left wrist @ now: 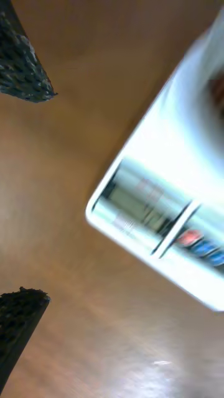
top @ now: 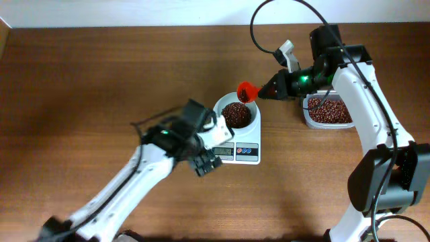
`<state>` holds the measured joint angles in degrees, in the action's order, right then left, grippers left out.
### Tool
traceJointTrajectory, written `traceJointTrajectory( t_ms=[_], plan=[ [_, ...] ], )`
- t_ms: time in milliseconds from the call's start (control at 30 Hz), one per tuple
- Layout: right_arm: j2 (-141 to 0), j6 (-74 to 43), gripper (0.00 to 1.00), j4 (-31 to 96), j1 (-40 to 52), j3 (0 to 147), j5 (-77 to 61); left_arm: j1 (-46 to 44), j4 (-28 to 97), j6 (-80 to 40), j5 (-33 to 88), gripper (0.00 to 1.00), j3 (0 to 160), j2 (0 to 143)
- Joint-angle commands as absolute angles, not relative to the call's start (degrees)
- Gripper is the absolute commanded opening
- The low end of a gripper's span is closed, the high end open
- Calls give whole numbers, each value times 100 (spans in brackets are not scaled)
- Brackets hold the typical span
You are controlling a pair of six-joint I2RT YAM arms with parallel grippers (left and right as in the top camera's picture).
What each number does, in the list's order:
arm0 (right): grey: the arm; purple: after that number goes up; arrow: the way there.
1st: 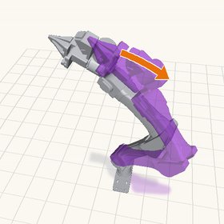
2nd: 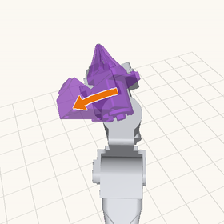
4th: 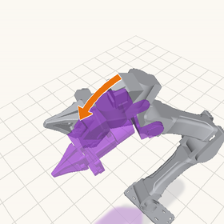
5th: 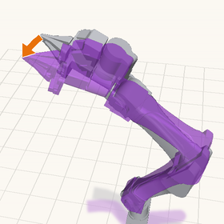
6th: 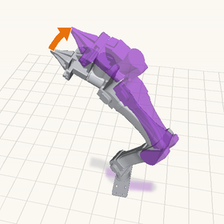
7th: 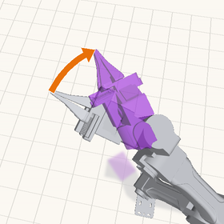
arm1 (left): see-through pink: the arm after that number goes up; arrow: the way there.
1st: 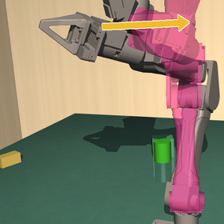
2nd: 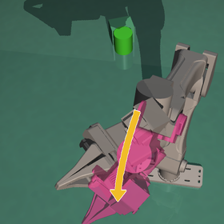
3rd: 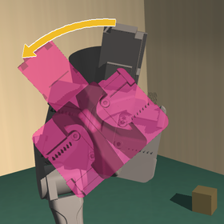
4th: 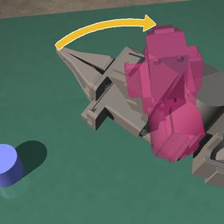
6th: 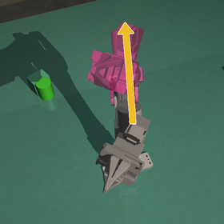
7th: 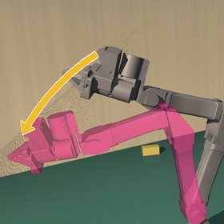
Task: Scoop item into bowl and weigh 50g on scale
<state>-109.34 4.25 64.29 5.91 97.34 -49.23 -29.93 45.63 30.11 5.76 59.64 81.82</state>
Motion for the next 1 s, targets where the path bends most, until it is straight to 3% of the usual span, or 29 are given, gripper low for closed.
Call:
traceJointTrajectory(
  t_ms=[0,433,833,967],
  plan=[
    [-10739,401,4,6431,558,9870,-5083,-2591,4641,3522,725,99,6049,7957],
    [-10739,423,4,6490,561,9870,-5081,-2504,4436,3854,1181,99,5249,7992],
    [-10739,576,4,6497,561,9870,-5035,-2626,3767,4342,1188,99,4943,9153],
    [-10739,685,4,6495,561,9870,-5037,-2628,3481,4344,1699,99,4943,9155]
  ],
)
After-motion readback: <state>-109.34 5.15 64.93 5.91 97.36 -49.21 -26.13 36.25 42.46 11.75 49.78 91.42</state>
